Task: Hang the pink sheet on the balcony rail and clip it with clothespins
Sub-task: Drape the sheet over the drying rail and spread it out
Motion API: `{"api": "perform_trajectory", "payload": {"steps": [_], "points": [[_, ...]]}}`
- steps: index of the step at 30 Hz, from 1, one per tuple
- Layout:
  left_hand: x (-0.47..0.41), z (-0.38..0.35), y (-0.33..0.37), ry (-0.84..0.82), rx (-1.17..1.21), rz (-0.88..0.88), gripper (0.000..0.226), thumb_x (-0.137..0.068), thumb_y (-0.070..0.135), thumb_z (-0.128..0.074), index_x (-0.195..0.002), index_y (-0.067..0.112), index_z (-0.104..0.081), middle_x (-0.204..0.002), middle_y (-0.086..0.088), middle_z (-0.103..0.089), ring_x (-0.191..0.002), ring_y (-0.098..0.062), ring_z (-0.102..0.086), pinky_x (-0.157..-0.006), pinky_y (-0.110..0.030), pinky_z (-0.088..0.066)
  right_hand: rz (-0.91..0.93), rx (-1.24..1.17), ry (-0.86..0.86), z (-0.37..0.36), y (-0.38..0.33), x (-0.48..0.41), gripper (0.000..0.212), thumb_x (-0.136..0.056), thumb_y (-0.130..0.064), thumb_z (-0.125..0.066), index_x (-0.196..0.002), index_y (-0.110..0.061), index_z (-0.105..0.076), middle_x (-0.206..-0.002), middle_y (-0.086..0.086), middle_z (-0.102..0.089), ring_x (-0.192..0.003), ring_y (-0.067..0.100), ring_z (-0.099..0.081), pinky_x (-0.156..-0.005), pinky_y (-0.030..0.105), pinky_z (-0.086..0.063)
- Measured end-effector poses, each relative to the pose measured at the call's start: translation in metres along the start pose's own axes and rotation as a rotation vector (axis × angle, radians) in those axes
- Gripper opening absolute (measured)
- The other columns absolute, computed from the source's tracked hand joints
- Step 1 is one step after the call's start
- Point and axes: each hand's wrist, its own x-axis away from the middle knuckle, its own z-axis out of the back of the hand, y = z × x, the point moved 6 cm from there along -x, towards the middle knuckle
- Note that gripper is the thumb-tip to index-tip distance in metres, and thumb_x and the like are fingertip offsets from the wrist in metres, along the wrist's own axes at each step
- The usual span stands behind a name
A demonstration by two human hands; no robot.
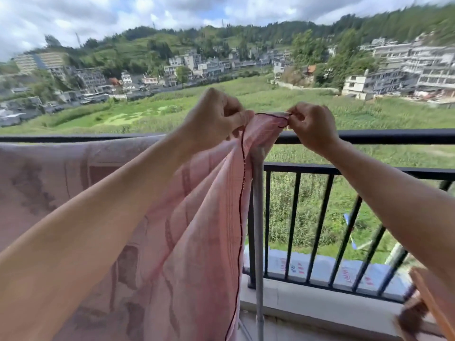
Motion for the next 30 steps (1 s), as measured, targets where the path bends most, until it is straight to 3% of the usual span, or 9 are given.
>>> {"api": "perform_trajectory", "payload": {"steps": [4,7,11,14,16,20,22,25,30], "points": [[0.004,0.007,-0.057,0.056,-0.193,0.118,0.028,-0.093,0.034,-0.060,-0.098,0.009,-0.071,-0.098,-0.006,-0.066,-0.093,-0.022,-0.062,-0.084,-0.041,-0.049,-0.348,-0.024,-0.370,-0.047,0.049,0.057,0.012,-0.087,-0.014,-0.057,-0.078,-0.017,-0.066,-0.075,0.003,-0.063,-0.071,0.024,-0.061,-0.062,0.032,-0.047],[0.017,-0.001,-0.103,-0.133,-0.483,0.299,0.041,-0.094,0.046,-0.051,-0.129,0.025,-0.057,-0.135,-0.007,-0.053,-0.123,-0.030,-0.050,-0.104,-0.046,-0.038,-0.723,-0.600,-0.275,-0.065,0.035,0.063,0.018,-0.085,-0.016,-0.054,-0.081,-0.002,-0.065,-0.077,0.013,-0.060,-0.071,0.026,-0.054,-0.058,0.035,-0.044],[0.034,-0.010,-0.124,-0.122,-0.591,0.214,0.037,-0.096,0.046,-0.049,-0.127,0.029,-0.057,-0.126,-0.006,-0.061,-0.116,-0.032,-0.055,-0.097,-0.044,-0.036,-0.906,-1.105,-0.234,-0.045,-0.008,0.044,0.031,-0.098,-0.038,-0.052,-0.104,-0.010,-0.064,-0.100,0.012,-0.065,-0.091,0.027,-0.067,-0.068,0.036,-0.058],[0.037,-0.004,-0.123,0.018,-0.483,0.128,0.024,-0.095,0.039,-0.055,-0.103,0.020,-0.068,-0.101,-0.009,-0.068,-0.095,-0.033,-0.061,-0.081,-0.041,-0.041,-0.914,-0.920,-0.180,-0.035,0.003,0.038,0.019,-0.087,-0.019,-0.072,-0.103,-0.011,-0.065,-0.106,0.010,-0.067,-0.092,0.025,-0.070,-0.072,0.039,-0.061],[0.038,-0.002,-0.123,0.078,-0.439,0.086,0.023,-0.094,0.034,-0.059,-0.098,0.015,-0.072,-0.093,-0.009,-0.071,-0.087,-0.031,-0.063,-0.073,-0.037,-0.043,-1.035,-0.768,-0.131,-0.031,0.024,0.050,0.029,-0.079,-0.008,-0.077,-0.105,-0.007,-0.064,-0.094,0.008,-0.069,-0.073,0.020,-0.071,-0.058,0.031,-0.059],[0.047,0.008,-0.125,0.220,-0.426,0.035,0.021,-0.094,0.019,-0.057,-0.100,0.011,-0.075,-0.098,-0.009,-0.074,-0.088,-0.031,-0.067,-0.071,-0.036,-0.050,-1.213,-0.901,0.055,-0.007,0.053,0.075,0.029,-0.082,-0.003,-0.072,-0.106,-0.003,-0.056,-0.090,0.007,-0.061,-0.055,0.009,-0.057,-0.049,0.018,-0.049],[0.053,0.012,-0.126,0.284,-0.442,0.024,0.023,-0.094,0.020,-0.055,-0.097,0.010,-0.076,-0.100,-0.007,-0.074,-0.090,-0.032,-0.067,-0.073,-0.038,-0.052,-1.132,-0.921,-0.042,-0.002,0.044,0.077,0.034,-0.086,-0.015,-0.071,-0.115,-0.006,-0.056,-0.102,0.009,-0.062,-0.073,0.014,-0.063,-0.060,0.023,-0.055],[0.064,0.013,-0.127,0.343,-0.443,0.019,0.029,-0.096,0.029,-0.052,-0.099,0.012,-0.076,-0.105,-0.004,-0.072,-0.094,-0.029,-0.065,-0.077,-0.042,-0.052,-0.995,-0.832,-0.444,-0.021,0.001,0.091,0.046,-0.083,-0.041,-0.072,-0.119,-0.015,-0.061,-0.111,0.012,-0.063,-0.094,0.024,-0.067,-0.081,0.040,-0.060],[0.086,0.019,-0.132,0.419,-0.448,0.045,0.028,-0.092,0.020,-0.050,-0.100,0.008,-0.075,-0.103,-0.009,-0.072,-0.096,-0.030,-0.065,-0.080,-0.039,-0.051,-0.966,-0.966,-0.454,-0.047,-0.029,0.098,0.030,-0.090,-0.019,-0.066,-0.115,-0.003,-0.067,-0.094,0.007,-0.070,-0.089,0.024,-0.069,-0.087,0.041,-0.057]]}}
